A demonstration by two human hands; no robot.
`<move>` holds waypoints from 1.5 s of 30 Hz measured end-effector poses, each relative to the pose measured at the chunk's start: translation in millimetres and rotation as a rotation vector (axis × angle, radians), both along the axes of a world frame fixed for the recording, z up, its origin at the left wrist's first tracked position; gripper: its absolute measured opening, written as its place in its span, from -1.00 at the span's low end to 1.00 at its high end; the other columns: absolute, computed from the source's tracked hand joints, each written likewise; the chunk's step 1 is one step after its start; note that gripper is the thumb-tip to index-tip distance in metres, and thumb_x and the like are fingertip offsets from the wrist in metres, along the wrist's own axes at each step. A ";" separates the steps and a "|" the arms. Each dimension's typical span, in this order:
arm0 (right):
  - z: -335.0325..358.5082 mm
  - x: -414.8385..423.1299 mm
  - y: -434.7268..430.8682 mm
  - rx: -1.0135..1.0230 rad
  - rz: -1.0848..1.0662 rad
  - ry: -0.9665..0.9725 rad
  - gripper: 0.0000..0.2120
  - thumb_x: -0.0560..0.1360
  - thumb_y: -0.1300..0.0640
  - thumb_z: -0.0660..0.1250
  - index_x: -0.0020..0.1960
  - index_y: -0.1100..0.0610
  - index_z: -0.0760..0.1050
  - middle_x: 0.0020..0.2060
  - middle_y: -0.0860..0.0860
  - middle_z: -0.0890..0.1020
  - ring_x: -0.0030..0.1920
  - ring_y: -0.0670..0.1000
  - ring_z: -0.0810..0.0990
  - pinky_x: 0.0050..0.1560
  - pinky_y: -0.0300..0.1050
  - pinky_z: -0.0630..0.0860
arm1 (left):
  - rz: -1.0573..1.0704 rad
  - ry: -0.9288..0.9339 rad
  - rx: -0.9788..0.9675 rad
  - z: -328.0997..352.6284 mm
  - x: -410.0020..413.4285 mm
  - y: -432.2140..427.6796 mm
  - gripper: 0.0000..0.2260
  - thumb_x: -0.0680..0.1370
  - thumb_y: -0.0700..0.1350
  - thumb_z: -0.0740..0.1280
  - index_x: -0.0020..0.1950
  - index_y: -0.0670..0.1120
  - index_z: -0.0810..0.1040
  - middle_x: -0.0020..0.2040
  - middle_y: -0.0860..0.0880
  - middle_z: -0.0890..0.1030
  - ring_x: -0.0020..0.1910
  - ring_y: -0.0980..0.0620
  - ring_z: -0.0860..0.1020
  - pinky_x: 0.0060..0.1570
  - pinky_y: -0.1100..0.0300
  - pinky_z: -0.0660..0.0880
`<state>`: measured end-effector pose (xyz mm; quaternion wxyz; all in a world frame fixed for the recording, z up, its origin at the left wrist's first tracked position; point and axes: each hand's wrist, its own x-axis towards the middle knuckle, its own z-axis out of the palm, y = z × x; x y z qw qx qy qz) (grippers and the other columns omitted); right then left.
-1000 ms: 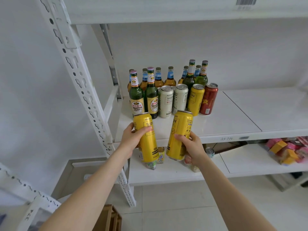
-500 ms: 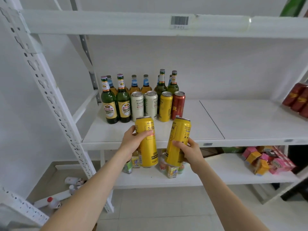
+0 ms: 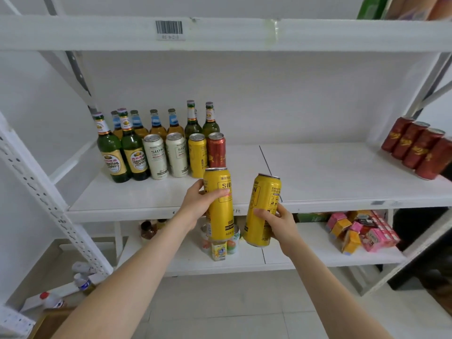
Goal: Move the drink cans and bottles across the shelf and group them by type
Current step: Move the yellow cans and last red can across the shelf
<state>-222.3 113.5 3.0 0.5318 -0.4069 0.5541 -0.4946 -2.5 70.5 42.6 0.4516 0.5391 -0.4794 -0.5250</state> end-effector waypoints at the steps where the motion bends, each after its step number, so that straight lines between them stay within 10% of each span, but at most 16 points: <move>1: -0.3 -11.4 -3.5 0.000 -0.015 -0.002 -0.67 0.39 0.06 0.53 0.08 -0.09 0.50 0.07 0.01 0.64 0.07 0.07 0.62 0.10 0.12 0.59 | -0.008 -0.001 -0.001 -0.5 -11.9 -4.9 -0.58 0.31 0.09 0.59 0.09 0.17 0.53 0.01 0.10 0.67 -0.04 0.10 0.64 -0.24 0.15 0.52; 14: 8.4 -188.1 -47.5 -0.077 -0.106 -0.011 -0.71 0.42 0.08 0.51 0.07 -0.10 0.49 0.03 -0.04 0.64 0.03 0.01 0.61 -0.13 -0.09 0.57 | -0.128 -0.056 -0.041 -2.4 -194.6 -67.3 -0.39 0.35 0.10 0.56 0.33 0.07 0.43 0.19 -0.01 0.59 0.12 -0.05 0.60 0.09 -0.11 0.57; 29: 12.0 -446.7 -33.2 -0.077 -0.050 0.033 -0.65 0.39 0.08 0.53 0.13 -0.03 0.53 -0.01 -0.03 0.69 -0.05 -0.03 0.68 -0.24 -0.22 0.59 | -0.108 -0.022 -0.022 -5.7 -453.9 -48.6 -0.48 0.35 0.08 0.56 0.25 0.12 0.48 0.09 0.08 0.60 0.02 0.09 0.59 -0.24 0.16 0.50; 45: -10.5 -591.6 -130.9 -0.118 -0.076 -0.012 -0.63 0.37 0.12 0.55 0.13 -0.04 0.55 -0.08 -0.11 0.71 -0.09 -0.08 0.70 -0.25 -0.26 0.59 | -0.130 -0.047 -0.047 -7.4 -593.8 -140.6 -0.47 0.23 0.08 0.64 0.14 0.15 0.53 0.06 0.04 0.66 0.03 0.01 0.64 -0.04 0.01 0.59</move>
